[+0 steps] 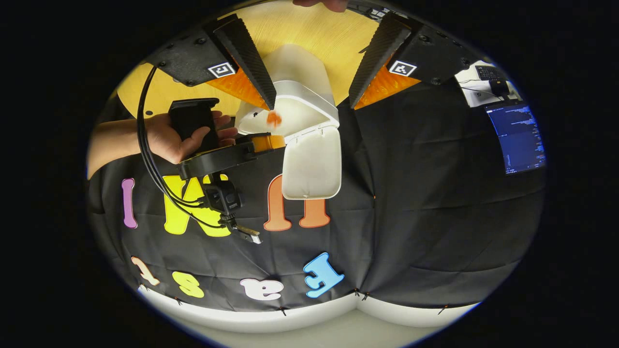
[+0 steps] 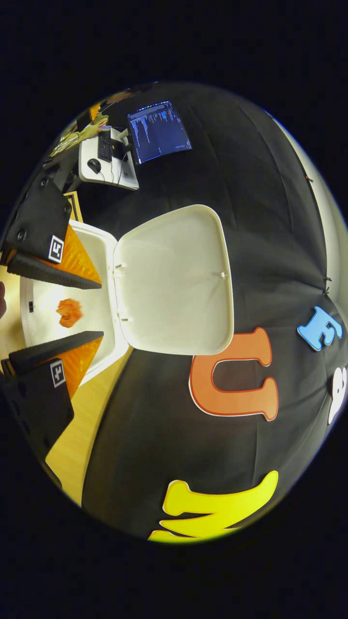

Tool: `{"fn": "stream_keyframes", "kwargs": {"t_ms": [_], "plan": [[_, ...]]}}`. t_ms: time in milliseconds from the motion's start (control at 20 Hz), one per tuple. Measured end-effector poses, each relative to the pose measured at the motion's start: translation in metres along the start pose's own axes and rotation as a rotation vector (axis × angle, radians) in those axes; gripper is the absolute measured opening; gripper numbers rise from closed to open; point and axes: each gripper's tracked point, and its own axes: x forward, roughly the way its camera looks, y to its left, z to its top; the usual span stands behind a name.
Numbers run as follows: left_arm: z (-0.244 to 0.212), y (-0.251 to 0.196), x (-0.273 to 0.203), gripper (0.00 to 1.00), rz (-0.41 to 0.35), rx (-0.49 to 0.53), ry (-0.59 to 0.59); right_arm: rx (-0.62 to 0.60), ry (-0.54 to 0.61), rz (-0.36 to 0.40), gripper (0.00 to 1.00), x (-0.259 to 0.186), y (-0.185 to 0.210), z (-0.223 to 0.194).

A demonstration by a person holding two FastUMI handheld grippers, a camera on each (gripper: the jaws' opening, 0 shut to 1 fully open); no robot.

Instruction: Press the lid of the desktop garbage bin to open it, pick up the crumpled paper on the desktop and throw it into the bin, then pick up the pop can on the desktop and drop it into the bin, and finally close the garbage bin lid.

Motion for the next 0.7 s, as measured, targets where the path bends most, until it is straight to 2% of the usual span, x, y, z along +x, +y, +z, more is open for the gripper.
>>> {"fn": "stream_keyframes", "kwargs": {"t_ms": [50, 350, 400, 500, 700], "plan": [[0.0, 0.0, 0.0, 0.99, -0.002, -0.001, -0.001, -0.002, -0.008, -0.004, 0.64, -0.004, -0.002, 0.003], [0.0, -0.008, 0.003, 0.99, -0.038, -0.012, -0.018, 0.002, -0.079, -0.039, 0.64, -0.038, -0.009, 0.02], [0.002, -0.015, 0.0, 0.99, -0.053, -0.012, -0.02, 0.011, -0.095, -0.05, 0.67, -0.047, -0.011, 0.025], [0.005, -0.023, 0.001, 0.99, -0.077, -0.012, -0.024, 0.022, -0.138, -0.079, 0.72, -0.069, -0.017, 0.035], [0.003, -0.049, 0.005, 0.99, -0.162, -0.005, -0.038, 0.01, -0.247, -0.163, 0.73, -0.128, -0.04, 0.056]]}}
